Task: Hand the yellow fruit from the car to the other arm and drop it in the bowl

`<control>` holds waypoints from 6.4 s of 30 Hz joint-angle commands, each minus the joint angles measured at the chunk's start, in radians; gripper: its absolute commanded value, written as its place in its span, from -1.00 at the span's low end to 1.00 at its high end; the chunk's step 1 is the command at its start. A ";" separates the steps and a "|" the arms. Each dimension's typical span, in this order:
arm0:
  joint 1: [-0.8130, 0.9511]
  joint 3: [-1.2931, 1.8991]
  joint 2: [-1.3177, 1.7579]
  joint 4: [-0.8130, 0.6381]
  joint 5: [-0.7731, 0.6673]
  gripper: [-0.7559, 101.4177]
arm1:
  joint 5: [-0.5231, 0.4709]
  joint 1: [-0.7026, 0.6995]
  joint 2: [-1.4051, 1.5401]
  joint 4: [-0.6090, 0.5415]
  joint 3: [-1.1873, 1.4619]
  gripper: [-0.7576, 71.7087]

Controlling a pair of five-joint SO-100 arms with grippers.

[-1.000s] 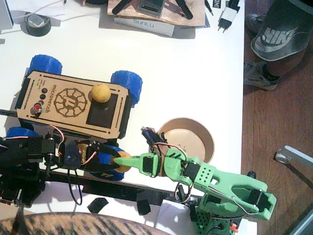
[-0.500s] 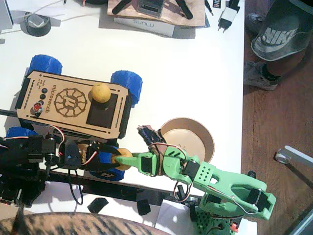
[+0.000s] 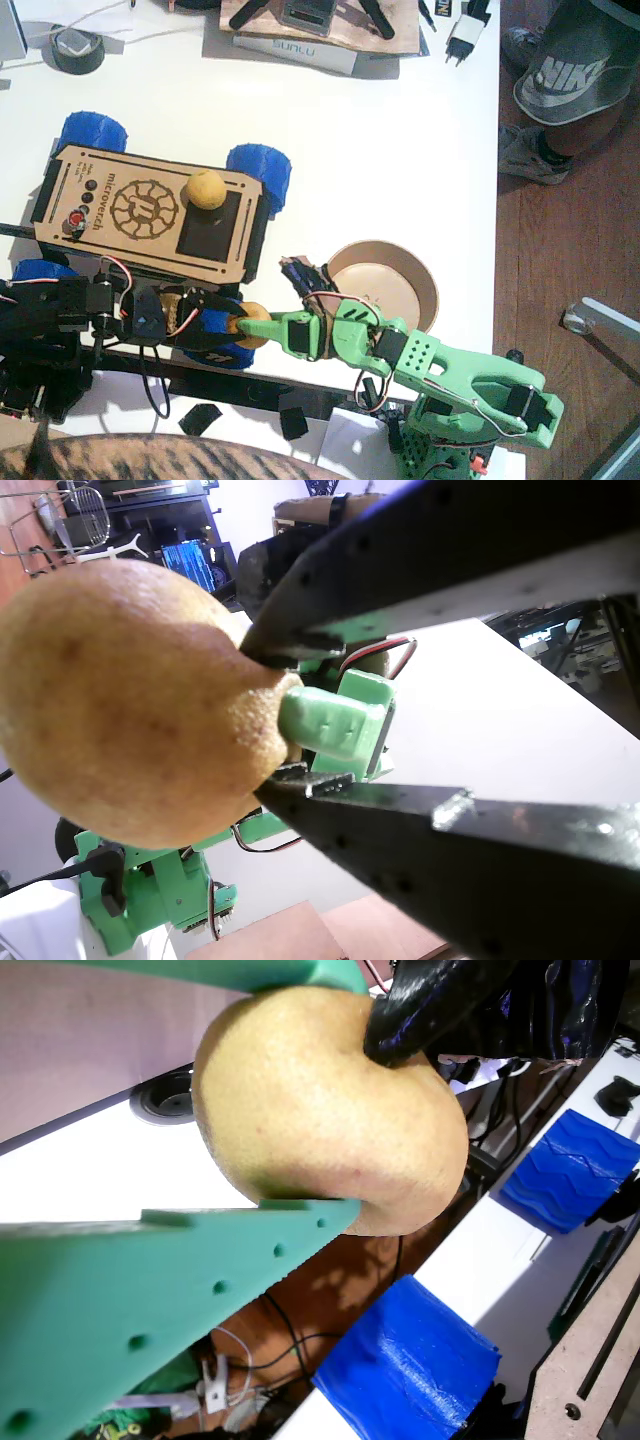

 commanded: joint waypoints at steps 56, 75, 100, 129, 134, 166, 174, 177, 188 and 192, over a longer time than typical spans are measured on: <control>-0.081 -0.029 0.044 0.201 0.003 0.33 | 0.374 0.548 -0.028 0.066 -0.130 -0.98; -0.805 -0.029 0.192 0.808 0.327 -0.05 | 0.718 0.813 -0.380 0.170 -0.275 -0.98; -1.062 0.528 0.390 0.597 0.646 -0.26 | 0.824 0.864 -0.594 0.319 -0.310 -0.98; -1.062 0.558 0.502 0.632 0.646 -0.56 | 0.864 0.873 -0.623 0.307 -0.295 -0.46; -1.062 0.558 0.505 0.634 0.646 -0.92 | 0.861 0.871 -0.630 0.307 -0.299 -0.38; -1.071 0.637 0.739 0.703 0.646 -0.98 | 0.874 0.888 -0.133 0.598 -0.256 -0.98; -1.071 0.630 0.709 0.683 0.646 -0.98 | 0.785 0.966 0.201 0.670 -0.195 -0.98; -1.071 0.632 0.716 0.687 0.646 -0.98 | 0.747 1.017 0.359 0.663 -0.150 -0.98; -1.071 0.638 0.746 0.701 0.646 -0.98 | 0.692 1.147 0.663 0.615 0.009 -0.98; -1.071 0.638 0.746 0.701 0.646 -0.98 | 0.680 1.184 0.749 0.597 0.091 -0.98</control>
